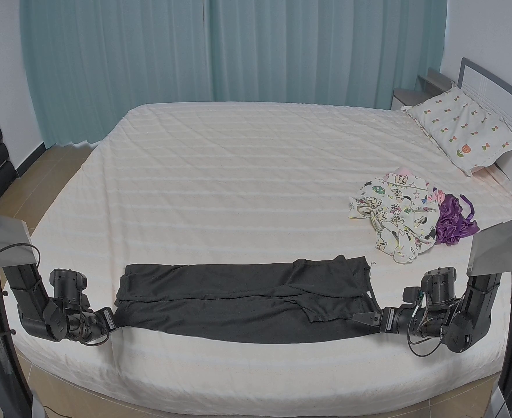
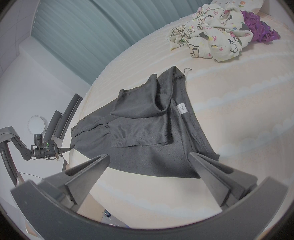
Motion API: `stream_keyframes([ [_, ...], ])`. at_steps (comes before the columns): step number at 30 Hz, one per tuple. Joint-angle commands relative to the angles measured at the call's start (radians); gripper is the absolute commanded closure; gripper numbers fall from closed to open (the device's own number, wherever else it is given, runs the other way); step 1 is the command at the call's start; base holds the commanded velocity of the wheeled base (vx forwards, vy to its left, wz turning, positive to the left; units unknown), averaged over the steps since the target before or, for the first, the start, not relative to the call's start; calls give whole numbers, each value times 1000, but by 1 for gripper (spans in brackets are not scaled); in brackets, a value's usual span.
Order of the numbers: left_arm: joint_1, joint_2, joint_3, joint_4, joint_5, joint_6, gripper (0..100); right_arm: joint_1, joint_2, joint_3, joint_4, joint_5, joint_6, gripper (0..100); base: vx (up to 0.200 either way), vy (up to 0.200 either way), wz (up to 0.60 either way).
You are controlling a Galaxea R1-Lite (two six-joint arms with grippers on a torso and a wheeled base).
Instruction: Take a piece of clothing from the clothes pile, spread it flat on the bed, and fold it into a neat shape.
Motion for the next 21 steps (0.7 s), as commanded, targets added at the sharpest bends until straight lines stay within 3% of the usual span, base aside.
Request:
stream_keyframes([
  [1, 12, -3, -8, 0, 0, 0, 100, -16, -15, -2, 10, 1, -2, 0, 0, 0, 0],
  [10, 24, -7, -8, 8, 0, 4, 100, -71, -28, -24, 103, 1, -46, 0, 0, 0, 0],
  [15, 36, -20, -8, 80, -2, 78, 100, -77, 0, -25, 105, 1, -68, 0, 0, 0, 0],
  [21, 41, -24, -8, 88, -2, 87, 100, -105, 9, -33, 106, 1, -88, 0, 0, 0, 0],
])
